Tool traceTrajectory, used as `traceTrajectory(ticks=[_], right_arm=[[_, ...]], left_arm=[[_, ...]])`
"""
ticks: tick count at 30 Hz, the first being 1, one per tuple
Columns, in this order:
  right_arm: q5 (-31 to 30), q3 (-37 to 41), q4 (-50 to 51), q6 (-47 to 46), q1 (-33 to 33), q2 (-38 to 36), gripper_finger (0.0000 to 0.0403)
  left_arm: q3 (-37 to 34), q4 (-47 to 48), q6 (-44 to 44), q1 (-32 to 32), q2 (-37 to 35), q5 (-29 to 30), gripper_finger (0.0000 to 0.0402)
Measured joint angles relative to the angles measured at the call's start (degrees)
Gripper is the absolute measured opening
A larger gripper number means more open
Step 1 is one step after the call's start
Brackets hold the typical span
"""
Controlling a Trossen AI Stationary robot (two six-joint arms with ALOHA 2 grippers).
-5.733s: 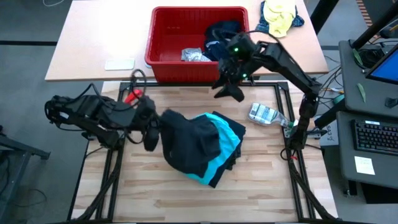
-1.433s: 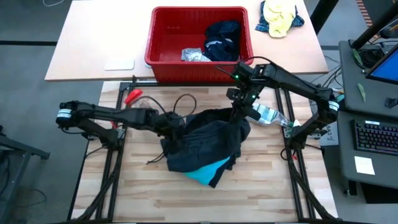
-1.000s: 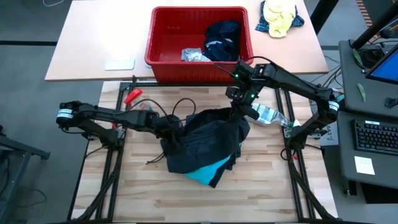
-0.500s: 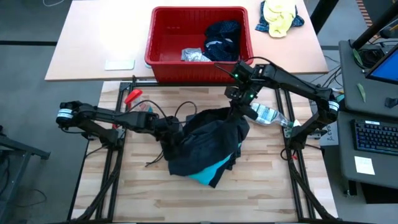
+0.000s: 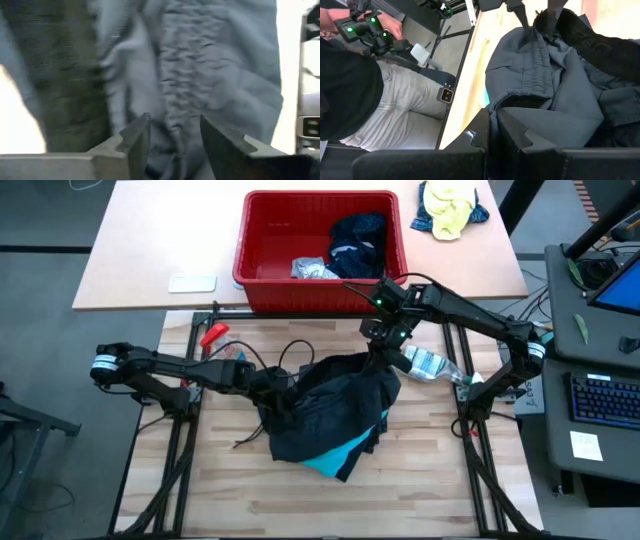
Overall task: Fold Laundry from Bin
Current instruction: Fold the black shorts
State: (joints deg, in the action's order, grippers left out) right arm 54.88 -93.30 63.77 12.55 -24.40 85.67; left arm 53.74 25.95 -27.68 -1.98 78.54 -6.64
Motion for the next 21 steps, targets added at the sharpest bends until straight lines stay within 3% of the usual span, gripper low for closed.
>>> traceTrajectory(ticks=[4,7,9,12,14,16,21], right_arm=[[0.0,0.0,-0.18,-0.04,0.0,0.0,0.0012],[-0.01,0.0,-0.26,-0.17,0.0,0.0,0.0012],[-0.01,0.0,-0.44,-0.19,0.0,0.0,0.0012],[-0.01,0.02,-2.27,-1.34,-0.01,0.0,0.0012],[-0.11,-0.65,-2.73,-2.55,-0.44,-0.04,0.0012],[-2.5,-2.56,-2.73,-4.16,-1.0,-0.28,0.0012],[-19.41,-12.16,0.77,-6.6,-1.64,-1.65,0.0012]], left_arm=[[-3.27,-6.82,0.13,-0.02,0.0,-3.25,0.0174],[-6.07,-10.66,-0.71,-0.07,0.02,-3.09,0.0162],[-6.86,-11.42,-0.92,-0.07,0.04,-2.97,0.0138],[-6.64,-11.08,0.25,-0.07,-0.13,-3.24,0.0066],[-4.72,-7.72,1.29,-0.07,-0.9,-5.22,0.0018],[-0.67,-1.58,2.92,-0.09,-2.59,-7.33,0.0011],[16.83,20.53,7.08,-0.63,-8.0,-5.08,0.0002]])
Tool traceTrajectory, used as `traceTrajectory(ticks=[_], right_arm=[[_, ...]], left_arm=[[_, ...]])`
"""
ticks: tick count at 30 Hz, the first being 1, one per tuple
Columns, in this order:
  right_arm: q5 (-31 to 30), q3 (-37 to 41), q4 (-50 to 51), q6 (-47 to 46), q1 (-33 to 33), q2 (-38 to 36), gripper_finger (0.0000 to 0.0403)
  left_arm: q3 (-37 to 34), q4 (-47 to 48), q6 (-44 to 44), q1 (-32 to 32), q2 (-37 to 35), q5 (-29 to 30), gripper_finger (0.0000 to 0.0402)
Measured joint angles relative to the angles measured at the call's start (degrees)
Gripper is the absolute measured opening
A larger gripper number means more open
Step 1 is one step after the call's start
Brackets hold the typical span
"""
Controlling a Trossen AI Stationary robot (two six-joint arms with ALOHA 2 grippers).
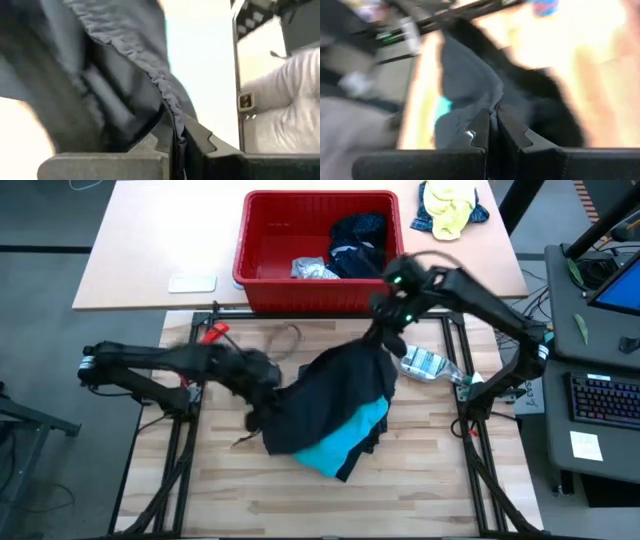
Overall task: Fold Laundry from Bin
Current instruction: Fold the black shorts
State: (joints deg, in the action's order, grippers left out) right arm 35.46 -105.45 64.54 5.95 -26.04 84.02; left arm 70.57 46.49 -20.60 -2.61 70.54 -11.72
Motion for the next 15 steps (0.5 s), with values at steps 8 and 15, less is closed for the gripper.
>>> traceTrajectory(ticks=[8,15], right_arm=[[-13.58,-19.86,-1.23,4.32,0.05,-1.61,0.0012],[-23.03,-28.66,-7.27,9.44,1.39,-1.41,0.0012]], left_arm=[[32.47,16.37,4.52,-4.59,-2.65,24.15,0.0001],[50.75,12.15,18.25,-6.28,1.36,30.89,0.0001]])
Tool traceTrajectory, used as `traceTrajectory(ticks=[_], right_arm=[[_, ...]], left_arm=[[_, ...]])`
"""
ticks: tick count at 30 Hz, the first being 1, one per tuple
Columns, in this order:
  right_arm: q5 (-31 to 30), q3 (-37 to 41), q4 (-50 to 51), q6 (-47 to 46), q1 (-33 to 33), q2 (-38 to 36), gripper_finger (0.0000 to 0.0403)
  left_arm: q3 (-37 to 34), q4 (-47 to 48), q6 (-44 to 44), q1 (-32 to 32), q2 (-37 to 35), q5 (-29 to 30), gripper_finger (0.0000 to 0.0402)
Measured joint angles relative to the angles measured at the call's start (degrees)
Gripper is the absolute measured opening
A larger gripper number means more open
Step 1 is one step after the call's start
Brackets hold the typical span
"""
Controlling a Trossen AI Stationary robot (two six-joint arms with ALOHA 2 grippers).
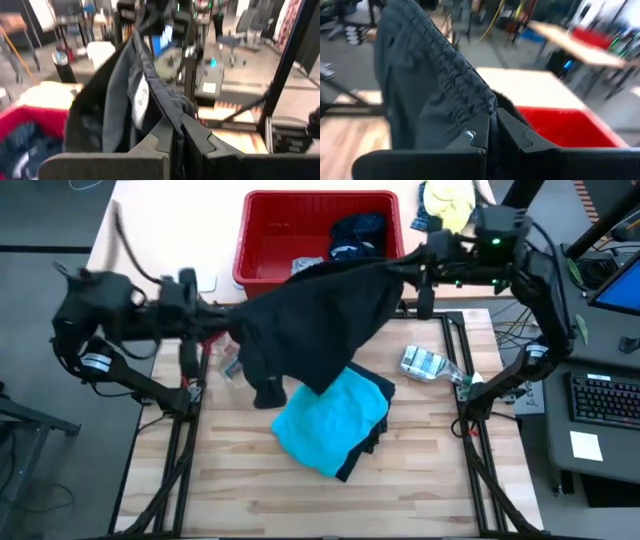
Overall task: Fold Laundry from Bin
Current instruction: Fold the black shorts
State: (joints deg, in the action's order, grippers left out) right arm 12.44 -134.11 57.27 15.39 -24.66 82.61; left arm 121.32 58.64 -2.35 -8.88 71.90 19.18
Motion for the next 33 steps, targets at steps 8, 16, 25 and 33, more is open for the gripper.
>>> traceTrajectory(ticks=[8,16,25,33], right_arm=[[1.91,-0.84,-8.1,2.16,0.04,-0.93,0.0012],[9.25,-0.82,-4.52,-1.2,0.14,0.01,0.0012],[21.01,-0.78,4.57,-4.59,0.88,5.72,0.0012],[20.93,-0.73,6.28,-4.36,2.18,12.59,0.0012]], left_arm=[[9.85,2.12,4.7,-0.07,4.84,6.1,0.0],[9.85,12.77,-5.26,-0.07,9.6,12.63,0.0034],[9.31,20.91,-13.77,-0.07,16.39,5.32,0.011],[9.31,15.83,-12.08,1.58,19.27,5.34,0.0176]])
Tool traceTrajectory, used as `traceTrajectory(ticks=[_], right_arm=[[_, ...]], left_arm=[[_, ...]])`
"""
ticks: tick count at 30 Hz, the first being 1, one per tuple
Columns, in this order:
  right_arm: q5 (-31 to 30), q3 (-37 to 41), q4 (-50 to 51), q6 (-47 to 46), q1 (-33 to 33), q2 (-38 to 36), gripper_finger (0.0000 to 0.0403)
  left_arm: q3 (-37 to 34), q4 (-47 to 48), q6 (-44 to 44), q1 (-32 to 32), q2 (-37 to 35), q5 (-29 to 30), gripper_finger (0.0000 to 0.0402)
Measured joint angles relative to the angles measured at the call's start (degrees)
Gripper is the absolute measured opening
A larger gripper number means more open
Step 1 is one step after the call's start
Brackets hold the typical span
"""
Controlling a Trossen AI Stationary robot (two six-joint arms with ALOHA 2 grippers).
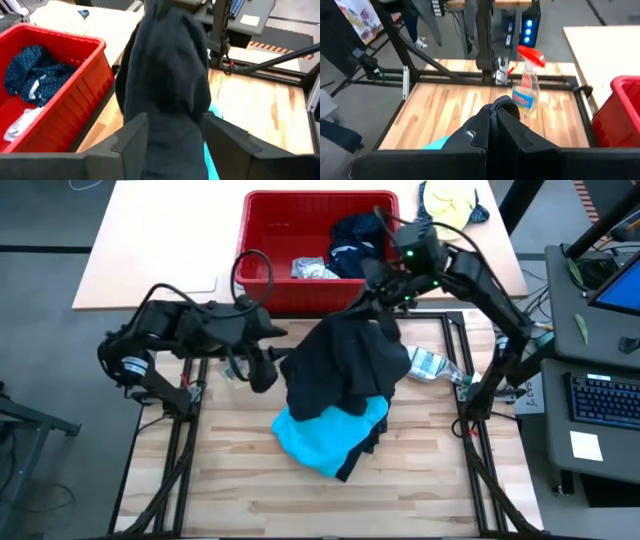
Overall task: Fold Laundry from Bin
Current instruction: Fold the black shorts
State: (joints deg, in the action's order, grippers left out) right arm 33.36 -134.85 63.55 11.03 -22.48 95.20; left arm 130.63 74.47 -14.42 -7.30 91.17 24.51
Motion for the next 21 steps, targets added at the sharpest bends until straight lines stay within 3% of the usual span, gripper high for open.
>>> traceTrajectory(ticks=[10,21], right_arm=[[-0.02,0.0,0.96,0.13,0.63,1.56,0.0012],[-0.38,-0.04,1.35,-0.14,1.39,0.43,0.0012]], left_arm=[[-0.04,-3.42,9.09,5.6,4.97,-0.33,0.0226],[-1.99,-8.4,17.01,18.83,8.16,-21.25,0.0229]])
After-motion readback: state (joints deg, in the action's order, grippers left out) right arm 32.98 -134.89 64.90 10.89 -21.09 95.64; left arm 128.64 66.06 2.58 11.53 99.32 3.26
